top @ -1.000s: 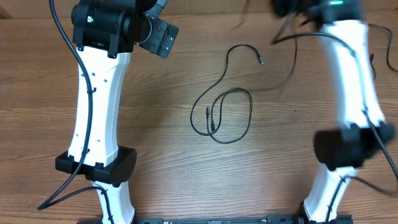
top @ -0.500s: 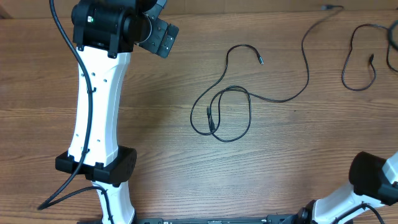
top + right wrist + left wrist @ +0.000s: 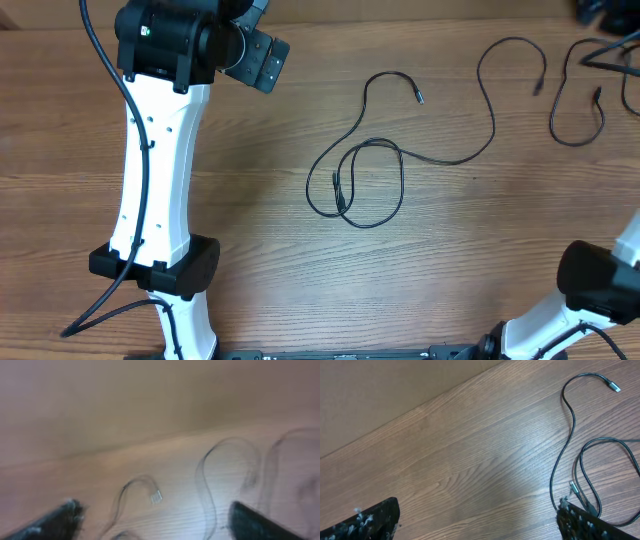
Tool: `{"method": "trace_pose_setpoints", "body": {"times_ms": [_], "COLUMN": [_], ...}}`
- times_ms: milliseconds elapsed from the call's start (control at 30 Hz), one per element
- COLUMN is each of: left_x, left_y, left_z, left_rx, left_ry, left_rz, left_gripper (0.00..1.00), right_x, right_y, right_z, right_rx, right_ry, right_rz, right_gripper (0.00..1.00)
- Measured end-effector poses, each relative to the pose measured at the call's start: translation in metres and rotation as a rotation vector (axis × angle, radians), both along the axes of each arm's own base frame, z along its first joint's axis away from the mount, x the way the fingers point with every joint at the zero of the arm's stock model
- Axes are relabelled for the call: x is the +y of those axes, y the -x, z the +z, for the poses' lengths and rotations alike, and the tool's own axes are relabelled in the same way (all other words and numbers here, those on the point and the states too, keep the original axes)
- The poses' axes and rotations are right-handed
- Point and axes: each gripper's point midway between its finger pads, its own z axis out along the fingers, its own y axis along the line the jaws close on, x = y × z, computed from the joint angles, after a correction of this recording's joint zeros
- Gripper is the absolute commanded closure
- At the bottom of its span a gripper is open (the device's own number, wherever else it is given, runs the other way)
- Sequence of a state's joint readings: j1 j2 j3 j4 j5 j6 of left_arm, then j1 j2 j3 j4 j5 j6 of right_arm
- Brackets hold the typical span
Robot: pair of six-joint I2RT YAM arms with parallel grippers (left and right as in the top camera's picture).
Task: Untangle cables
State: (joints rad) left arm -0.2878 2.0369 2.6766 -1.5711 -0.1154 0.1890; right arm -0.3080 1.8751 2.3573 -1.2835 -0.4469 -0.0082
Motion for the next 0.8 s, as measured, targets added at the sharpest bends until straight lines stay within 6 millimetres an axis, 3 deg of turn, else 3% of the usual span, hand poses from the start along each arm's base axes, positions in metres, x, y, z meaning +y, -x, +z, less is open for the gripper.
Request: {"method": "trace_pose_setpoints", "body": {"times_ms": [133,267,367,467,633,800], "left_x": [-0.003,-0.007,-0.008,-0.009,-0.011,-0.013], "left_y": [0.001,0.001,0.002,0.002,0.003,0.004], "left_z": [0.000,0.000,-0.001,-0.001,-0.001,-0.001], "left_rx": [0.004,0.009,0.012,0.013,0.019,0.022], "left_ry": [0.015,0.031,0.038,0.041,0.050,0.058], "left_rz": [-0.011,-0.024,-0.029,-0.031,-0.039,-0.045], "left_gripper": [0.00,0.00,0.00,0.00,0.00,0.00], "right_x": [0.024,0.028,0.026,0.028,0.038,0.054], "right_y": [-0.012,-0.014,0.005,0.034,0.068,0.070], "right_z": [-0.072,-0.161,-0.221,-0.265,-0.308,-0.329], "right_rx": [0.191,0.409,0.577,0.731,0.872,0.867], "right_ry": [-0.154,-0.300,-0.434,-0.556,-0.678,-0.717], "right_rz": [-0.071,-0.335,-0.604,-0.874,-1.195,-1.265], "right_gripper": [0.00,0.00,0.00,0.00,0.00,0.00]}}
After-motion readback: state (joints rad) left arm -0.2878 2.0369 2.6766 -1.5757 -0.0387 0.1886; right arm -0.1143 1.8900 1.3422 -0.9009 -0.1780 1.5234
